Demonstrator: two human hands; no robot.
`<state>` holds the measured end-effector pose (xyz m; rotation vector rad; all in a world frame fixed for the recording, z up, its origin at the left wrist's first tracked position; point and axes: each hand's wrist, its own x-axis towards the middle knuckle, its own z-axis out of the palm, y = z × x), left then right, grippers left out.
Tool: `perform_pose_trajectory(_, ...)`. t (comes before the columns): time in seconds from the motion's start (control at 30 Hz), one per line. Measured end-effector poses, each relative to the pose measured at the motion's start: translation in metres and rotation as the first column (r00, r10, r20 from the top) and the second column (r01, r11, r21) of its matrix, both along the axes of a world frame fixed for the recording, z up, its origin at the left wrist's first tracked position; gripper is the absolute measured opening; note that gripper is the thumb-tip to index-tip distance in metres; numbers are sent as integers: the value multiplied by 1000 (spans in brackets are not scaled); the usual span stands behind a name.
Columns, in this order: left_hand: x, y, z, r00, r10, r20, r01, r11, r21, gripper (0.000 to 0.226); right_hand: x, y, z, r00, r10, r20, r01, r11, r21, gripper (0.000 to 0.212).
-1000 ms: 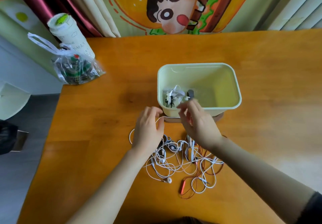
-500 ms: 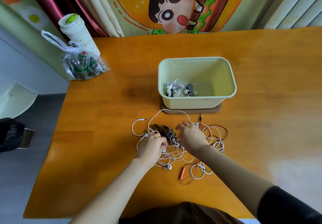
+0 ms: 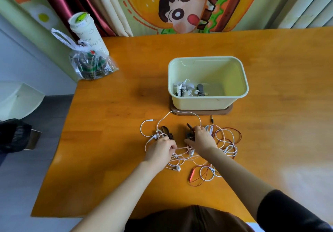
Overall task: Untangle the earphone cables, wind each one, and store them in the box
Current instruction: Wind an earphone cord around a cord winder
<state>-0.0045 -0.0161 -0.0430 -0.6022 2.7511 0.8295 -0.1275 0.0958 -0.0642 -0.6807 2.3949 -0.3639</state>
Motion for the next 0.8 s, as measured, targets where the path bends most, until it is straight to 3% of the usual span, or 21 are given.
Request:
perform_pose_trajectory(0.07, -2, 0, 3, 999, 27, -33, -26, 1000, 14, 13, -1, 8, 3, 998, -1, -67, -4, 998, -64, 47)
perform_pose_trajectory(0.13, -6, 0, 7, 992, 66, -106, -62, 997, 41, 9, 2, 11, 8, 984, 139, -108, -158, 967, -202, 38)
perform_pose_trajectory(0.23, -14, -1, 18, 963, 155, -221, -131, 984, 122, 8, 12, 15, 20, 951, 310, 7, -286, 885, -368, 24)
perform_pose_trajectory(0.33, -20, -4, 33, 911, 265, -315, -207, 956, 208, 11, 9, 22, 33, 964, 249, 90, -193, 893, -406, 16)
perform_pose_trajectory(0.47, -23, -10, 44, 874, 322, -362, -239, 937, 256, 8, -9, 26, 58, 994, 108, -27, -109, 885, -453, 19)
perform_pose_trajectory(0.6, -21, -11, 42, 894, 344, -288, -228, 901, 369, 19, -18, 19, 101, 987, -124, -101, 29, 758, -651, 19)
perform_pose_trajectory(0.67, -22, -9, 43, 906, 370, -208, -241, 851, 466, 27, -19, 15, 124, 985, -149, -81, 44, 686, -726, 18)
perform_pose_trajectory(0.8, -24, -3, 42, 941, 327, -93, -245, 842, 481, 33, -22, 14, 153, 967, -226, -117, 36, 578, -815, 16)
